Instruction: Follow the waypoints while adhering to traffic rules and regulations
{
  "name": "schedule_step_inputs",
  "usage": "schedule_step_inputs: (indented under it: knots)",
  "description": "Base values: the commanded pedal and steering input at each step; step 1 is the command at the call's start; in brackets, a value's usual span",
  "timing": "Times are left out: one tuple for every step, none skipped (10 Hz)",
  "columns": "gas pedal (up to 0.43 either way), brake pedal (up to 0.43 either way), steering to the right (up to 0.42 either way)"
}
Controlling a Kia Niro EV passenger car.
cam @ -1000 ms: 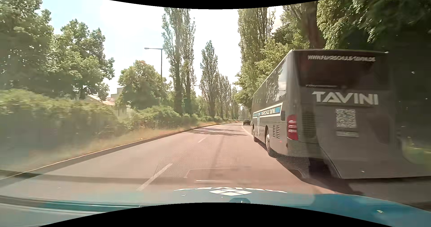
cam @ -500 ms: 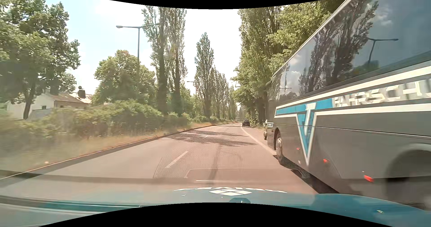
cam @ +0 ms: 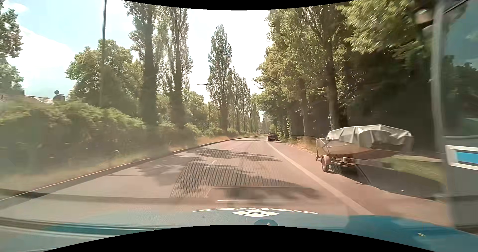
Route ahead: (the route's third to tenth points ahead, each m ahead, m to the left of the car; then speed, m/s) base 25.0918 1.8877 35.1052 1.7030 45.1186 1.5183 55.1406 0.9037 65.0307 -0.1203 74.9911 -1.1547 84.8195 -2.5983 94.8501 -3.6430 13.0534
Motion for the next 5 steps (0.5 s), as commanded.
schedule_step_inputs:
  knots:
    - [0.197, 0.0, 0.009]
    - [0.197, 0.0, 0.008]
    - [0.197, 0.0, 0.008]
    - [0.197, 0.0, 0.008]
    - [0.197, 0.0, 0.008]
